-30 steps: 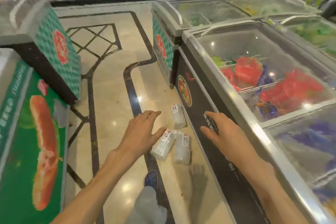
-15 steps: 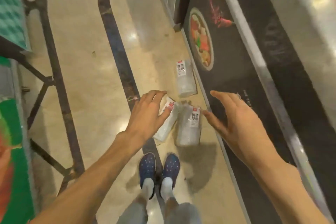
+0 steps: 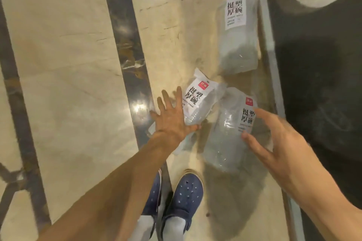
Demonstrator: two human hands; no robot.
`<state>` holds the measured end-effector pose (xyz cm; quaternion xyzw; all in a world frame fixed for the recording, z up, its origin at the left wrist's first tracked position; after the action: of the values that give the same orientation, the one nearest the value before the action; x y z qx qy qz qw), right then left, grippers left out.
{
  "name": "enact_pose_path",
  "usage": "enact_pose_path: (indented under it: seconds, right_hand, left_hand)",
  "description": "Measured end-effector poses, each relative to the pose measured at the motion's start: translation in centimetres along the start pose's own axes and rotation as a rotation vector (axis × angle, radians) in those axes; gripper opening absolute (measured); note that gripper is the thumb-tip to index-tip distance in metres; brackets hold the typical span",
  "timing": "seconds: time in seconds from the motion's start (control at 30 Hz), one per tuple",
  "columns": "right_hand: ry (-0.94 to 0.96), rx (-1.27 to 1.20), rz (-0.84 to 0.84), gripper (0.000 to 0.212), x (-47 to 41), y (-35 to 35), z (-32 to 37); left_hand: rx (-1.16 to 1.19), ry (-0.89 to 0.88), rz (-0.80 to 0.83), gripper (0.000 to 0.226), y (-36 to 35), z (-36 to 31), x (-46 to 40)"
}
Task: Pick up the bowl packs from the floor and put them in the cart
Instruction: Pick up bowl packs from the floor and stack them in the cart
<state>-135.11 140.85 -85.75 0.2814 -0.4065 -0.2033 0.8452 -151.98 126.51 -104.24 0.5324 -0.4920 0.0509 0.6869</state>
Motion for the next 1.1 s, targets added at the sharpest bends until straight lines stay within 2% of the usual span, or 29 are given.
enact_pose_path:
  seconds: [0.07,0.13,0.23,0.4,0.57,0.67,0.8,0.9,1.0,1.1]
  right_hand:
    - [-0.002,0.003,0.085,0.045,-0.9,-2.3,-2.0]
    - [-0.056,-0.013,0.154,0.041,-1.6,-4.1,-3.5]
    - [-0.065,-0.146,0.013,0.058,-2.1,-4.8,-5.0]
    - [-0.146,-0.256,-0.038,0.069,-1.6,-4.2,-5.8]
    - [-0.354,-0.297,-0.103,0.114,-2.7,-4.8,-7.5]
    - [-0.506,-0.328,-0.103,0.132,-4.1,-7.5,-10.3]
    - [-0.644,-0.407,-0.085,0.141,-5.9,-12.4,-13.3]
    - [-0.611,-0.51,-0.152,0.145,-7.2,-15.1,-13.7]
    - [-0.598,-0.402,-0.271,0.141,-7.9,-16.6,-13.6]
    - [-0.599,-0.326,-0.303,0.142,-8.4,-17.5,-13.2]
  left_hand:
    - [-0.033,-0.016,0.035,0.144,-2.1,-0.5,-1.7]
    - [-0.017,-0.003,0.029,0.144,-3.5,-0.9,-2.7]
    - [0.024,0.005,-0.056,0.141,-4.3,-1.1,-2.9]
    - [0.071,-0.002,-0.145,0.128,-2.8,0.2,-1.5]
    - [0.069,0.04,-0.191,0.13,-0.5,2.5,1.9]
    - [0.07,0.047,-0.234,0.131,0.3,4.2,3.0]
    - [0.212,0.02,-0.197,0.131,-0.1,5.7,2.9]
    - [0.249,0.001,-0.192,0.129,-1.3,6.2,2.3]
    - [0.224,-0.019,-0.241,0.128,-2.2,6.4,1.8]
    - [0.217,-0.014,-0.24,0.127,-2.8,6.3,1.5]
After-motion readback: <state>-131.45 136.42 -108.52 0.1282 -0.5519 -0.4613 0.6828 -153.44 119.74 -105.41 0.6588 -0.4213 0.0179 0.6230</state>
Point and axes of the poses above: each hand's wrist, its own x-axis away from the middle knuckle, its own y-axis out of the back of the hand, z = x × y, the point moved 4 cm from there along -x, towards the middle knuckle, and after that the axes turned 11 degrees about -x, right-handed, at the moved point
